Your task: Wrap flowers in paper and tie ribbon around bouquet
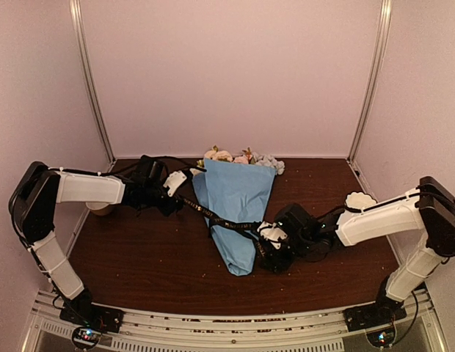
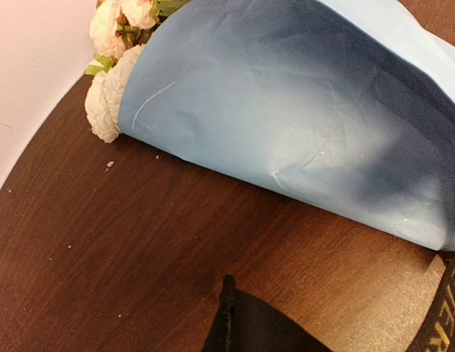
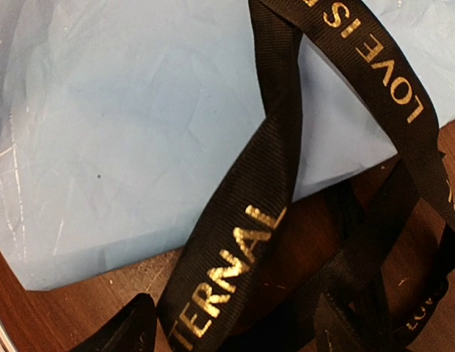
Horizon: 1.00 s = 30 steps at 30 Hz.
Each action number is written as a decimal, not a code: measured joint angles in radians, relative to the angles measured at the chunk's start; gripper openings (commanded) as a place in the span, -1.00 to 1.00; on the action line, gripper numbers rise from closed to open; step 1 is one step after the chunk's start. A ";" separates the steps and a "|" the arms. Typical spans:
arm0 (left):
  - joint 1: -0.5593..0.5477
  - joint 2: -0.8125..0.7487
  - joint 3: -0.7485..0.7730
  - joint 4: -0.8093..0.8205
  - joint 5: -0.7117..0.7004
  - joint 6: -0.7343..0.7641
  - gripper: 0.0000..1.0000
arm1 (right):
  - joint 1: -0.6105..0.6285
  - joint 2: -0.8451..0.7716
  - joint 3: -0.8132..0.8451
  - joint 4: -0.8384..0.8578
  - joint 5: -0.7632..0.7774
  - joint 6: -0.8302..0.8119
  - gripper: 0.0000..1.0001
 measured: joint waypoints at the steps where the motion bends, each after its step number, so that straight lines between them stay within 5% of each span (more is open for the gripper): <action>1: 0.000 0.000 0.000 0.000 0.000 0.000 -1.00 | 0.000 0.016 0.013 0.000 -0.005 -0.002 0.10; 6: 0.000 -0.005 0.000 0.000 -0.003 -0.001 -1.00 | 0.000 0.071 0.050 -0.010 -0.016 -0.024 -0.99; 17: 0.002 -0.001 0.097 -0.080 -0.124 -0.034 -1.00 | -0.103 0.006 0.215 -0.198 0.078 -0.032 -1.00; 25: 0.036 0.059 0.256 -0.152 -0.214 -0.088 -1.00 | -0.200 0.280 0.659 -0.263 0.154 0.011 -1.00; 30: 0.083 0.079 0.290 -0.188 -0.252 -0.148 -1.00 | -0.241 0.334 0.768 -0.302 0.224 0.069 -1.00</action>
